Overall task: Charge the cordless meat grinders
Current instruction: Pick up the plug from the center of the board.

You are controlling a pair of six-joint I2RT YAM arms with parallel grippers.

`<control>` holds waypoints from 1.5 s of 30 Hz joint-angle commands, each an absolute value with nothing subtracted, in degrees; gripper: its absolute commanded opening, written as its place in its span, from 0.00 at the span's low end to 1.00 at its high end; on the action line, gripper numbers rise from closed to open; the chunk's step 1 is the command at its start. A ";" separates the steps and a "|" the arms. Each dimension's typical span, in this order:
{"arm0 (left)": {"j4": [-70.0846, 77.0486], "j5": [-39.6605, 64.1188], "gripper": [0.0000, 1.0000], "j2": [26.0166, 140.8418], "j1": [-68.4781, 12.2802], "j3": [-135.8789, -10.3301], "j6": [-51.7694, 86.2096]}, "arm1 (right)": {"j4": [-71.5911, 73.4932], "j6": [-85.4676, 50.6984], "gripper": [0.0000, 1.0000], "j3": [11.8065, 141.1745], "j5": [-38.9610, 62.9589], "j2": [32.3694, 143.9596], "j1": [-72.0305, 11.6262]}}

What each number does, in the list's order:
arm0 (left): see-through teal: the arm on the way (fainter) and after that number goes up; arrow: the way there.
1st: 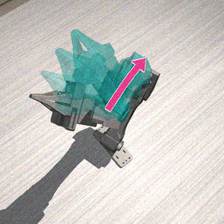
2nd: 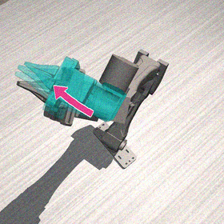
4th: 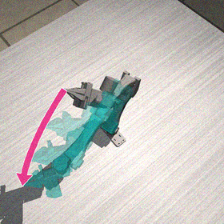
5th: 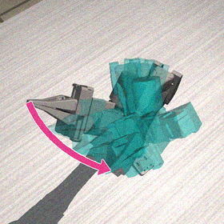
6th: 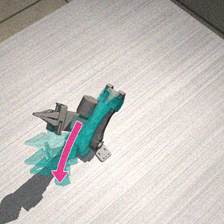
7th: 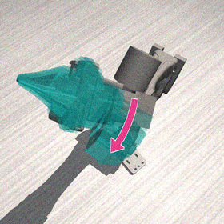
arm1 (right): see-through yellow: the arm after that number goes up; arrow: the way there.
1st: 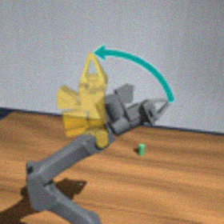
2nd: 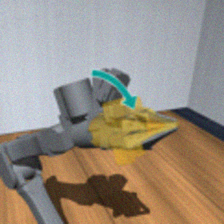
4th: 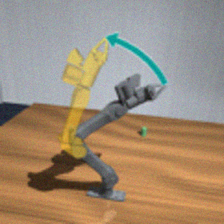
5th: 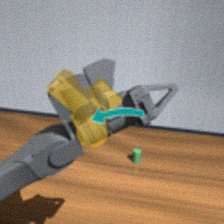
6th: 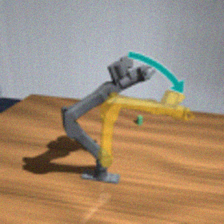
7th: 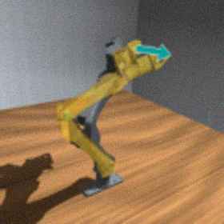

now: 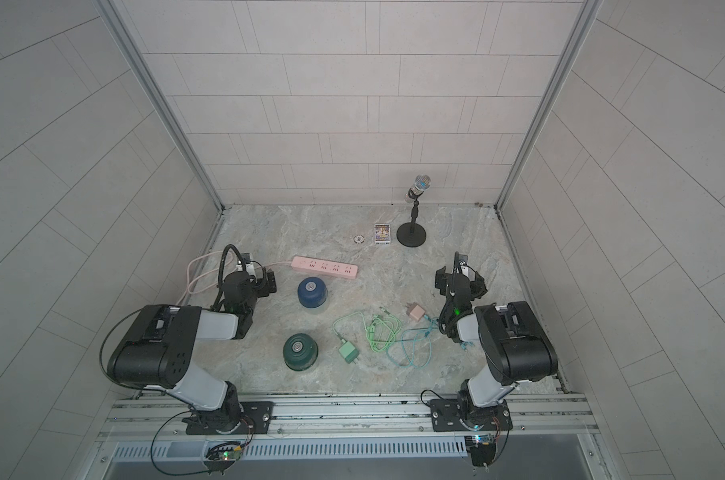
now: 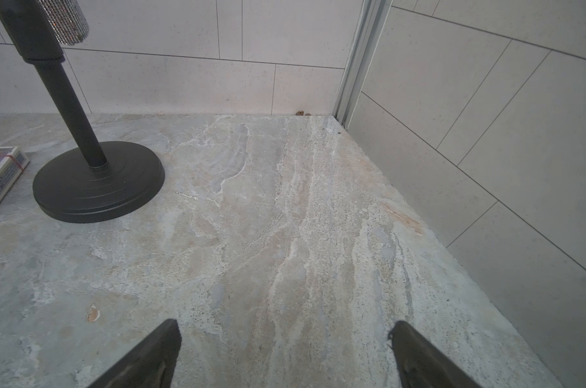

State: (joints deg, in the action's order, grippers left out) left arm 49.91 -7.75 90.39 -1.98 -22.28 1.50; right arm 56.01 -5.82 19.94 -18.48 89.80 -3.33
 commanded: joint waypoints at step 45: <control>-14.44 6.16 0.93 62.72 -9.19 -40.86 14.53 | -29.00 21.58 0.87 46.91 15.01 80.01 -15.72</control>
State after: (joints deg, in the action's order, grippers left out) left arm -11.79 5.19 63.83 -8.60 -41.01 13.37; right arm -25.06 19.27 46.04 12.67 78.11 -15.11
